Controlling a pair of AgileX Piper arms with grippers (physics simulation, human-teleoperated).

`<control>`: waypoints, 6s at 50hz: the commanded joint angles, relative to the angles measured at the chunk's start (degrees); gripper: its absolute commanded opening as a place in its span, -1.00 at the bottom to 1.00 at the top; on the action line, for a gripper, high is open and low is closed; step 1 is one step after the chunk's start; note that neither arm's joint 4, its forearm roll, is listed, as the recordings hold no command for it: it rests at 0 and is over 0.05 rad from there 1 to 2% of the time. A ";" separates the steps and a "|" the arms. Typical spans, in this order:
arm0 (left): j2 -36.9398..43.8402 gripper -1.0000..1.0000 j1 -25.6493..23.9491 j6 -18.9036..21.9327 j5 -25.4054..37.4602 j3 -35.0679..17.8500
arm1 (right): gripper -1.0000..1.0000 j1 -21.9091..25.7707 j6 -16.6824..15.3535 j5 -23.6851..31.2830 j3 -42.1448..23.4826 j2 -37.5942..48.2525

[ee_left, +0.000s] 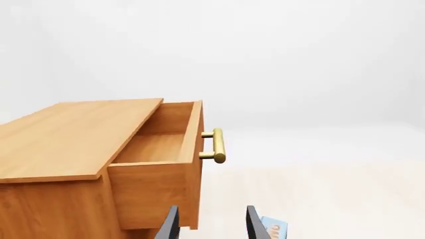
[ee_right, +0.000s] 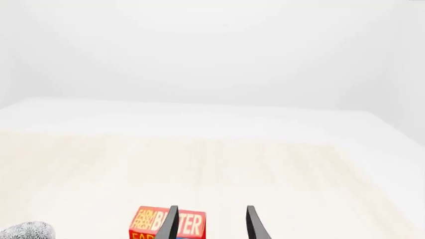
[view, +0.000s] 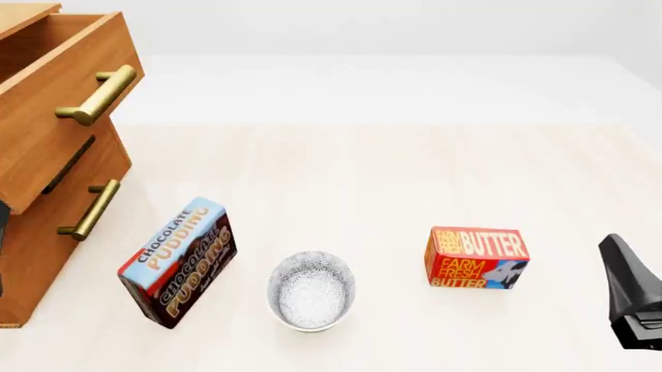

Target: Put the bowl in the top drawer of the cabinet.

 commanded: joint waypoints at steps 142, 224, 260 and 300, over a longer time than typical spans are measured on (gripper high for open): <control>52.74 1.00 3.13 -3.04 32.11 -61.76 | 1.00 1.76 -1.08 0.76 -0.41 -0.06; 66.62 1.00 2.01 -10.91 23.80 -51.38 | 1.00 2.11 -1.25 0.68 -0.14 0.01; 65.94 1.00 -3.87 -11.72 23.75 -48.48 | 1.00 1.99 -1.31 0.73 -0.17 0.00; 65.96 1.00 -12.35 -10.40 25.50 -51.89 | 1.00 1.86 -1.09 0.65 0.09 0.14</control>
